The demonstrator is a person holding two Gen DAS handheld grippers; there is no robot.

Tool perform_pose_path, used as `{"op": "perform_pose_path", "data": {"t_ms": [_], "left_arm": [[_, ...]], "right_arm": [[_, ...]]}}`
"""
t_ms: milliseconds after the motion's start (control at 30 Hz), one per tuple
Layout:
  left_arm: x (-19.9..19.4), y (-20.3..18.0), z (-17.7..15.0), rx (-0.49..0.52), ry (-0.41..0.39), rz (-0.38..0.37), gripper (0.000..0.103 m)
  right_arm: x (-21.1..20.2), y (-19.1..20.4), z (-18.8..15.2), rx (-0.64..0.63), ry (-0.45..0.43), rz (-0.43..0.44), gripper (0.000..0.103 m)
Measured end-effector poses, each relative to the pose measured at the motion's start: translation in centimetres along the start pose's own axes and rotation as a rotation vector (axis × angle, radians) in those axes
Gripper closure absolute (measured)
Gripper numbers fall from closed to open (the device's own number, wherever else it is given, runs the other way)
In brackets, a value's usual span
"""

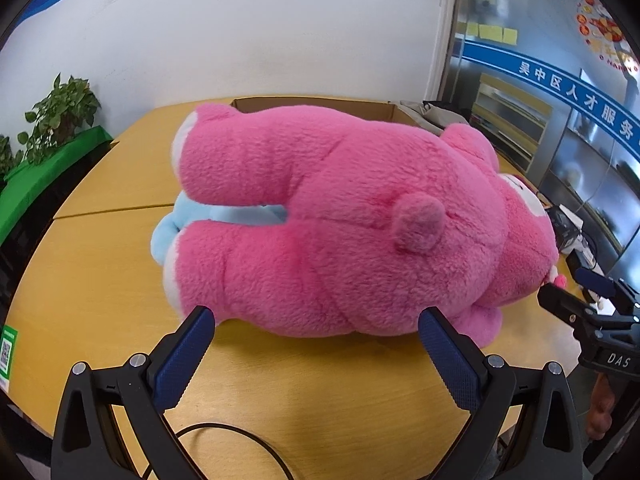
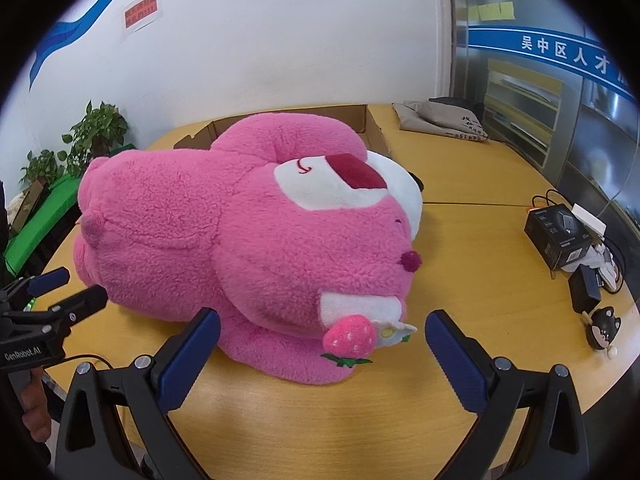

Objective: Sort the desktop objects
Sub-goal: 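Move both tools to the pink bear plush lying on the table, then close both tools on the pink bear's body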

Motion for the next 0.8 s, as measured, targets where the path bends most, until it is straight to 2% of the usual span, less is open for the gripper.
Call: {"op": "perform_pose_path", "data": {"t_ms": [167,567,800], "left_arm": [[0.1,0.7,0.2,-0.022,0.005,-0.009,0.0],[0.7,-0.8,1.9,0.034,-0.024,-0.076,0.0],[1.3,-1.9,3.1,0.071,-0.031,-0.133,0.0]], "right_arm": [[0.3,0.5,0.7,-0.028,0.01,0.016,0.001],[1.6,-0.5,1.1,0.005,0.026,0.031,0.001],[2.0,-1.5,1.5,0.031,0.022,0.091,0.001]]}}
Point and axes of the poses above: each gripper's, at about its wrist camera, not at the fingertips, and x roughly the way its jaws point, y to its left, z to its top, the point moved 5 cm from there along x, roughly the way its jaws point, and after that the axes turned 11 degrees about x, right-handed, at the moved point
